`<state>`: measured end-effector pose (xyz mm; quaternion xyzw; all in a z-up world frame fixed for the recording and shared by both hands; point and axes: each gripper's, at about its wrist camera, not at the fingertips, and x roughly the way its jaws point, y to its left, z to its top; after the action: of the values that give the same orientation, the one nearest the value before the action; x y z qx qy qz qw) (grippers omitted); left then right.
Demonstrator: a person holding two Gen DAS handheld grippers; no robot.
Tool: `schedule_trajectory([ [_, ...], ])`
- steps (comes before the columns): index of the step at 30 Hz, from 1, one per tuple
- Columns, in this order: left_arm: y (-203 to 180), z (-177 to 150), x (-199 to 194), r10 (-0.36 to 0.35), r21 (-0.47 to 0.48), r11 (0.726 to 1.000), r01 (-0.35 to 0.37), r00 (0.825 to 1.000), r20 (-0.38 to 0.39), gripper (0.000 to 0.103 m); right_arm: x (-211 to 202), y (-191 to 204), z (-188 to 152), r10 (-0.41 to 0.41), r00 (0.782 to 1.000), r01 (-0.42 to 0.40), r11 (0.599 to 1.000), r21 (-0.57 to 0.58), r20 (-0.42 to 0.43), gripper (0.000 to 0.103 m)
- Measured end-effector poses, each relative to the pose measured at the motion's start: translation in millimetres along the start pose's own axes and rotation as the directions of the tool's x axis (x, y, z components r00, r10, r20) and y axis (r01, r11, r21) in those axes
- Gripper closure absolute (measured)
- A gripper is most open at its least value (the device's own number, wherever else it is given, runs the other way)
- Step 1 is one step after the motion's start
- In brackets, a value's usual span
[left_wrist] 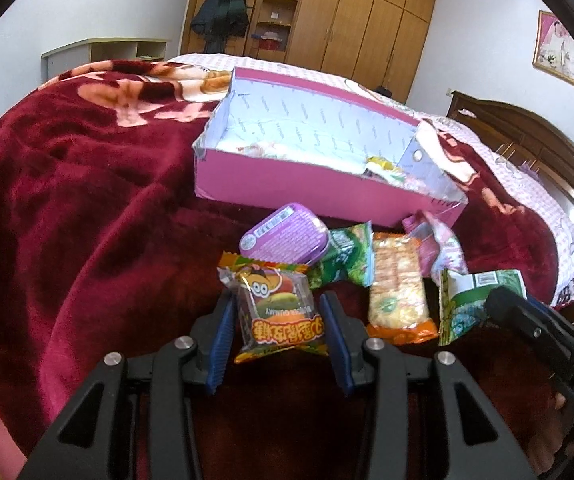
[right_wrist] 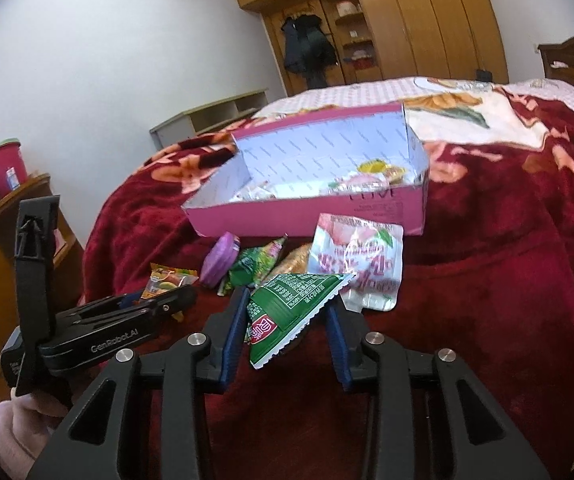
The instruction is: Organize snacks
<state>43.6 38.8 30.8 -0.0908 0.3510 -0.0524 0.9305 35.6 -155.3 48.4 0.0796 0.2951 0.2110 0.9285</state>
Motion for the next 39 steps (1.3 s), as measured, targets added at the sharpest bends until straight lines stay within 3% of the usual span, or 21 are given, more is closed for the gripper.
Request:
schedule_trajectory([
  [24, -14, 39, -31, -0.016, 0.053, 0.999, 0.011, 0.995, 0.102, 0.059, -30, -4, 27, -0.010, 0.996, 0.010, 1.000, -0.005, 0.091, 0.065],
  [39, -15, 88, -10, -0.003, 0.074, 0.997, -0.007, 0.990, 0.139, 0.059, -14, 1, 69, -0.006, 0.993, 0.015, 0.997, -0.075, 0.116, 0.065],
])
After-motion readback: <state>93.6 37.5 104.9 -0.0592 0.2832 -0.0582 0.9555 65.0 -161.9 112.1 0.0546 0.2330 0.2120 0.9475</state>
